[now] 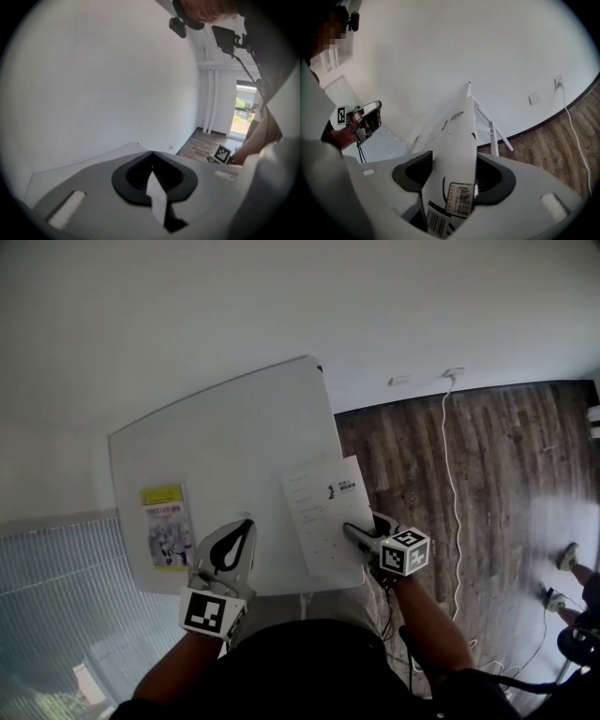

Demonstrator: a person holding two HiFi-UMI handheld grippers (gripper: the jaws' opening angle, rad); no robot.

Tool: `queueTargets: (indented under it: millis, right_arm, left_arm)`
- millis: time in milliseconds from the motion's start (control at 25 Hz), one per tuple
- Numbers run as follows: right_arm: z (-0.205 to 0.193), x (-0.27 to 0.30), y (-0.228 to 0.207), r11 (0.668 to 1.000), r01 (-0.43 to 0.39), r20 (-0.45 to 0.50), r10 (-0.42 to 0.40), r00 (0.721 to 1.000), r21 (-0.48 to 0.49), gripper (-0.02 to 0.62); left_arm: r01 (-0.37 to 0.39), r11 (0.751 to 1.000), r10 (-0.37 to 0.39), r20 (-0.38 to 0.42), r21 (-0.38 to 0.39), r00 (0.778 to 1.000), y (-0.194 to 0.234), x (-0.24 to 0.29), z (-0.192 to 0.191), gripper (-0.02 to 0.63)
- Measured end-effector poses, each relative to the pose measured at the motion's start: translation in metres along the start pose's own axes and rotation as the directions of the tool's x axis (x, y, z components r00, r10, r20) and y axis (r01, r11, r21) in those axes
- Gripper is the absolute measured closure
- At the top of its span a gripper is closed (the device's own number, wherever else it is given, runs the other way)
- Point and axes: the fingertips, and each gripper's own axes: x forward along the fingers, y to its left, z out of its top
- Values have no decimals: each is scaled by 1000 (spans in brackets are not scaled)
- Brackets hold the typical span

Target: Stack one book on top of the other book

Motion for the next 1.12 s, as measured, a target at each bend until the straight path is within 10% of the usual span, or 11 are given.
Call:
queueTargets:
  millis: [280,1120]
  right_arm:
    - [5,-7,1,989,115,-22,-118,993,-88,358]
    - [36,-37,38,989,142,142,-145,979,32,541]
  left_arm:
    - [8,994,0,67,-112,998,-8,-1,9,603]
    - [-55,996,63,123,-66,990,17,-65,0,603]
